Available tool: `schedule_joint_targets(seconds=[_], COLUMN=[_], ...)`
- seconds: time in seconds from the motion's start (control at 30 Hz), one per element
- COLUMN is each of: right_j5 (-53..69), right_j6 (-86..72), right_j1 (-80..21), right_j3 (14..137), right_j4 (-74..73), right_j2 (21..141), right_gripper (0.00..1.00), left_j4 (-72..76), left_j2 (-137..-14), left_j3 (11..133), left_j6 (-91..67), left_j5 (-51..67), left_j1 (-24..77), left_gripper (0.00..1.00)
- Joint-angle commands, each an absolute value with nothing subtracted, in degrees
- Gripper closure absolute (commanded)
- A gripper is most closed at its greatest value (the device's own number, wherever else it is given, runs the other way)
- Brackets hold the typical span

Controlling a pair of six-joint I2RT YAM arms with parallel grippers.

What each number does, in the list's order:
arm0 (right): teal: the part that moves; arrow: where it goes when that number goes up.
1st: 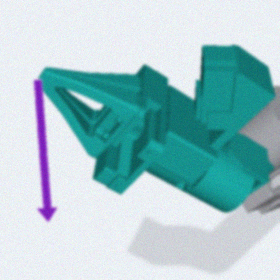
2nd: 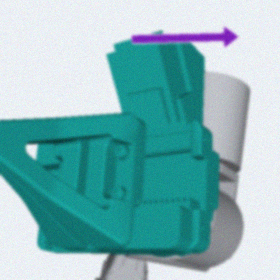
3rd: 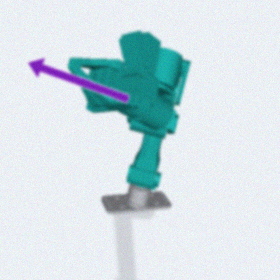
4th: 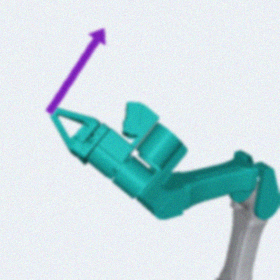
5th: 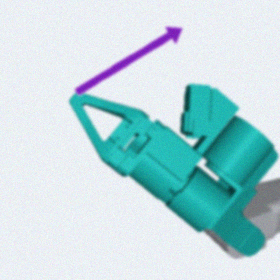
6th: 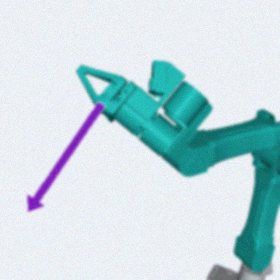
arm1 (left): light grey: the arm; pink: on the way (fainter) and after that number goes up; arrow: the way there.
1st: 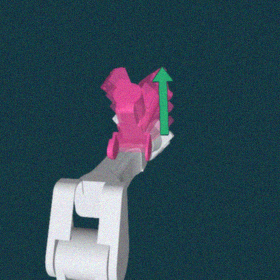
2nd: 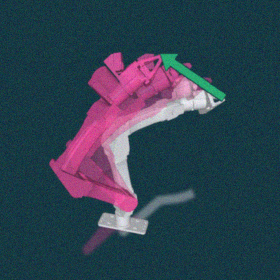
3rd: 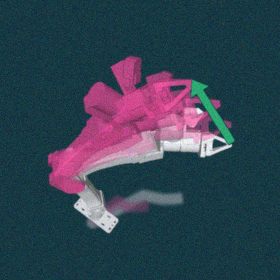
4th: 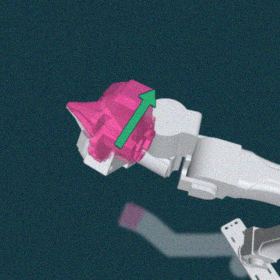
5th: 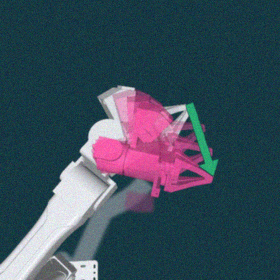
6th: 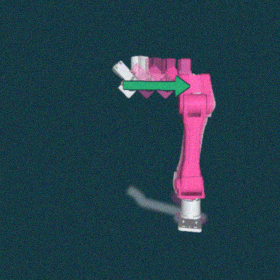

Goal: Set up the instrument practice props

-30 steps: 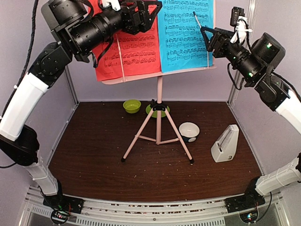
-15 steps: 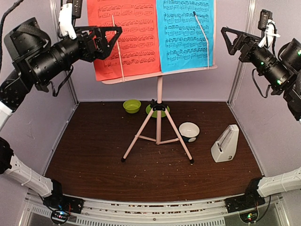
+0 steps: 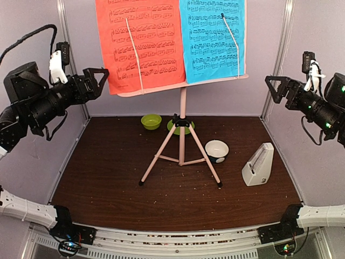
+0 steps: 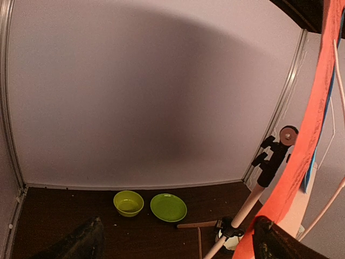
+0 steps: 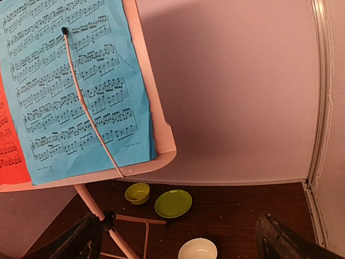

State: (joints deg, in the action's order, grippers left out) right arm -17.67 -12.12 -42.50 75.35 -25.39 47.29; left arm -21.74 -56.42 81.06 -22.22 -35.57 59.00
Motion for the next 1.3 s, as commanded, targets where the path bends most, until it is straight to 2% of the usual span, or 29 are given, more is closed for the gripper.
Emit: schedule_joint_targets(seconds=[0.0,0.23,0.53,0.73,0.9,1.27], right_j5=[-20.16,-20.28,-15.61,-19.76,-22.41,-26.84], right_j6=[-18.93,-24.41,-29.24,-38.69,-50.57,-68.74], right_j1=[-40.95,-37.55,-29.66,-27.14,-26.72,-26.66], right_j3=[74.36,71.51,65.61,64.62,67.98,76.12], right_j4=[-36.83,-44.36,-50.89,-54.74,-59.92,-74.06], right_j2=[47.09,47.18,51.35,54.78,60.50,75.42], right_gripper=[0.00,0.00,0.00,0.00,0.00,0.00], left_j4=[-24.55,-25.62,-27.75,-31.19,-30.50,-31.77], left_j2=[-55.55,-55.44,-59.17,-61.41,-61.73,-58.05], left_j3=[77.97,72.31,69.10,69.19,68.65,67.00], left_j6=[-29.29,-36.06,-37.35,-37.54,-38.41,-37.64], left_j5=[-34.42,-29.24,-22.50,-21.52,-17.47,-18.96], left_j1=[57.04,52.06,49.41,48.21,45.63,44.49], left_gripper=[0.02,0.02,0.02,0.02,0.02,0.02])
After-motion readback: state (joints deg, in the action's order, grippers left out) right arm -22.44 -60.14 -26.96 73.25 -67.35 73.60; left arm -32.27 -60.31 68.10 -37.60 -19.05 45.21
